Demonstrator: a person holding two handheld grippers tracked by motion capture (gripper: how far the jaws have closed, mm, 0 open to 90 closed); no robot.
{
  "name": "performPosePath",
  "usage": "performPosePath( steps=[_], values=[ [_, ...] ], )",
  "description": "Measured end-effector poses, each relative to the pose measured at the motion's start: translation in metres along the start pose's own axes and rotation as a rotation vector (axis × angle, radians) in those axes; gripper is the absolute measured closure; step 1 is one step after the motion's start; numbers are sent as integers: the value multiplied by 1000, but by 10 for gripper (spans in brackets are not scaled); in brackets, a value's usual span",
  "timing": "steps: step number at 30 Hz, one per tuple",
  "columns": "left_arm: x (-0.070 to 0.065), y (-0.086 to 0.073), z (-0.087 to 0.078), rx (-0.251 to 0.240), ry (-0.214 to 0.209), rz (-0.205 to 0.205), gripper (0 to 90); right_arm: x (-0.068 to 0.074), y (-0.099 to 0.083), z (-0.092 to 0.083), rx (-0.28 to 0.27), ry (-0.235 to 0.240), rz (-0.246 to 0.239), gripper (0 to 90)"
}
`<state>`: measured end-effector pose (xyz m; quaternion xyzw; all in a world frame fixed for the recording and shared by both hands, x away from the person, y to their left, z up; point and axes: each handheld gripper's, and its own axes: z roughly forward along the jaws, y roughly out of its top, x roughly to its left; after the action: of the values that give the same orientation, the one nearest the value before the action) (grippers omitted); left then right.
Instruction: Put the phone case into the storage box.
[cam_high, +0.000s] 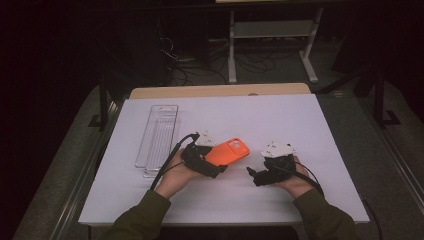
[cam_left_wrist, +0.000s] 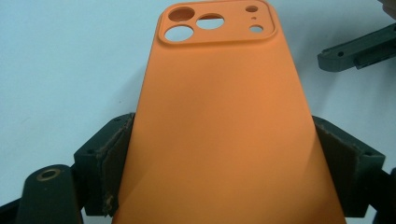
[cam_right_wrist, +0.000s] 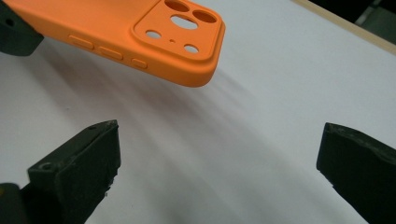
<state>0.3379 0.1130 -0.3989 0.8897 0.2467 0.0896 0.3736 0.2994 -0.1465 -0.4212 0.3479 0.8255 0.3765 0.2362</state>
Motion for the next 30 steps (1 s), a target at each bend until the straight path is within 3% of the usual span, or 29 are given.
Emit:
performPosePath(
  steps=[3,30],
  values=[
    [-1,-1,0,-2,-4,-16,159,1,0,0,-4,-7,-22,0],
    [-2,-2,-1,0,-5,-7,159,15,1,1,-20,-108,-230,0]
  ],
)
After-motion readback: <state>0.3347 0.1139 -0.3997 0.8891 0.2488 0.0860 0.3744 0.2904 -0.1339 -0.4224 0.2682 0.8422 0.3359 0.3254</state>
